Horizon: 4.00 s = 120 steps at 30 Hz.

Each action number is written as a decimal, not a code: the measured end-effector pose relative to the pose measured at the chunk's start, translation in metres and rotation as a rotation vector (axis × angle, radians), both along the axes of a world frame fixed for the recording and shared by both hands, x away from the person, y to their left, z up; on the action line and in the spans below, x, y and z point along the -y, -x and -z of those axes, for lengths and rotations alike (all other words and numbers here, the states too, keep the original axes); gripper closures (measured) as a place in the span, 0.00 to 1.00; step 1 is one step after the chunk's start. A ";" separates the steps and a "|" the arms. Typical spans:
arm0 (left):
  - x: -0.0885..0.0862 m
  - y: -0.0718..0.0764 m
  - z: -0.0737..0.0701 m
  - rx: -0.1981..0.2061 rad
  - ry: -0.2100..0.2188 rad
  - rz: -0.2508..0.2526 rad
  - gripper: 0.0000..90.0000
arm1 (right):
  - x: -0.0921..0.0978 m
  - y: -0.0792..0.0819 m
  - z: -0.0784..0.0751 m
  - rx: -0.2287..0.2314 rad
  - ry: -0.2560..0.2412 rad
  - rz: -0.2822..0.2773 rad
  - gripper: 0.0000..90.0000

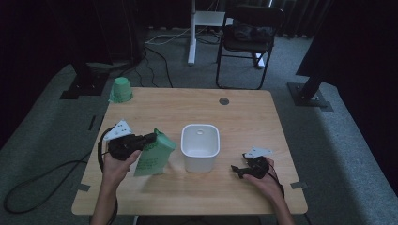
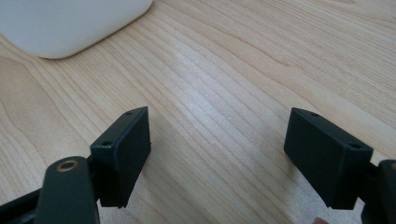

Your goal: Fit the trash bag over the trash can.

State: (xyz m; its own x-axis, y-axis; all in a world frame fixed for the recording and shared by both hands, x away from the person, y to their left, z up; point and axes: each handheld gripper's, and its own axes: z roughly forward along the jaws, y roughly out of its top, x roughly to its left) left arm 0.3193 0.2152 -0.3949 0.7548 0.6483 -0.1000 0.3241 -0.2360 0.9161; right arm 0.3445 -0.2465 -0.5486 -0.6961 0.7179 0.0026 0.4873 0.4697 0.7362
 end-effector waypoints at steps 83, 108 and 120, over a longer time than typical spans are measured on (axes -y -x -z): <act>0.060 0.017 -0.136 0.182 0.150 0.251 1.00 | 0.000 0.000 0.000 0.002 0.000 -0.002 0.25; 0.081 0.008 -0.123 0.122 0.197 0.316 1.00 | 0.000 0.000 0.000 0.002 0.001 -0.002 0.25; 0.087 -0.001 -0.097 0.056 0.197 0.314 1.00 | 0.000 0.000 0.000 0.002 0.000 -0.002 0.25</act>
